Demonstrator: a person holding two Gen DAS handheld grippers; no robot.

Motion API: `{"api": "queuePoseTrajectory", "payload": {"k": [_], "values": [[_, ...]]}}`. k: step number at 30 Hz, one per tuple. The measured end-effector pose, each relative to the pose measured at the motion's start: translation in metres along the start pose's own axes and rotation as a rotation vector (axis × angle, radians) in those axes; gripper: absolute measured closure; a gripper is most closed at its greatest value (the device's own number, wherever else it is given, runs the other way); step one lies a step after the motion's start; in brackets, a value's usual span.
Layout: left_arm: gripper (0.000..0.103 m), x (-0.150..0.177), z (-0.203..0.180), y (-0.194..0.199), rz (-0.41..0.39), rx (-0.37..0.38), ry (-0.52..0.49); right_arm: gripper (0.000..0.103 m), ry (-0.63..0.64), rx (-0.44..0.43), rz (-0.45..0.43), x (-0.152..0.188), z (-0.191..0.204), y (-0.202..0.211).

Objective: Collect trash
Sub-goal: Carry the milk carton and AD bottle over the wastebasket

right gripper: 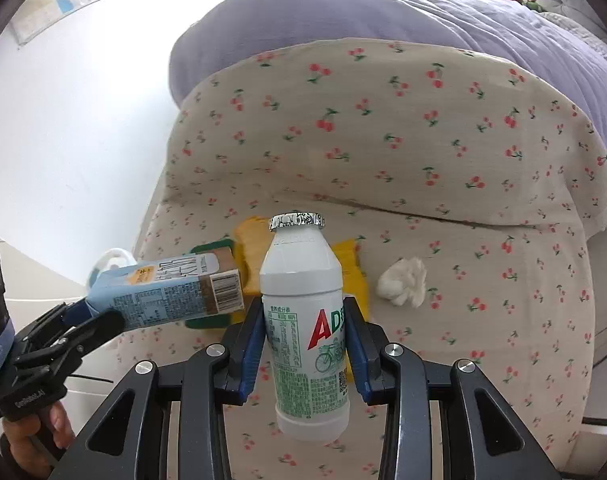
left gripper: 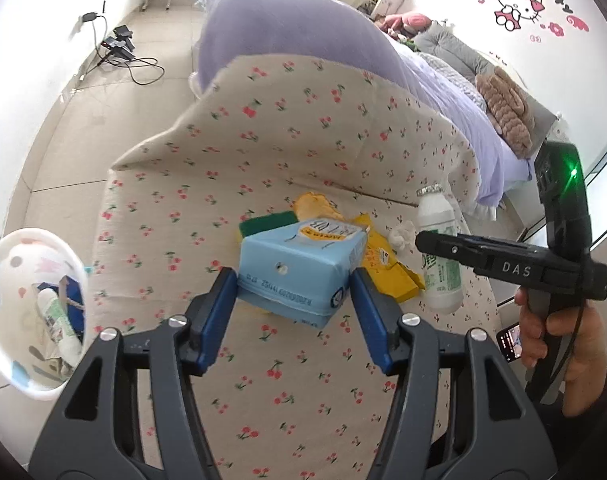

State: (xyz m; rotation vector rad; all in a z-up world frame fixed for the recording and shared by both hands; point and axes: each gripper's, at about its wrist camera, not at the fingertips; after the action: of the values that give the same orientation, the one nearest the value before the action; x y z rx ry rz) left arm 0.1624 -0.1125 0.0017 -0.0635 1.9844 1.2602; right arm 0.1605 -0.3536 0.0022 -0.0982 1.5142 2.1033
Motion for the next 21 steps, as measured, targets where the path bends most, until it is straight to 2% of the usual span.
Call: {"api": "queuePoseTrajectory", "payload": {"k": [9, 21], "values": [[0.046, 0.013, 0.031, 0.037, -0.072, -0.006, 0.075, 0.065, 0.022, -0.036, -0.013, 0.011, 0.051, -0.018], [0.046, 0.035, 0.078, 0.076, -0.136, -0.080, 0.175, 0.065, 0.112, -0.113, 0.002, 0.024, 0.120, -0.027]]}}
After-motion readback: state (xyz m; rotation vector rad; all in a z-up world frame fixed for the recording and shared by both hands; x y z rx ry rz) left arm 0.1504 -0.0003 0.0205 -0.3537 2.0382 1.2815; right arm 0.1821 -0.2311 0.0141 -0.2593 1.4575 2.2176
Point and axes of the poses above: each gripper's, at about its wrist camera, not at the fingertips, and y roughly against the way its jaws point, z to its left, x to its underside, and after that the axes turned 13 degrees about -y, right-handed
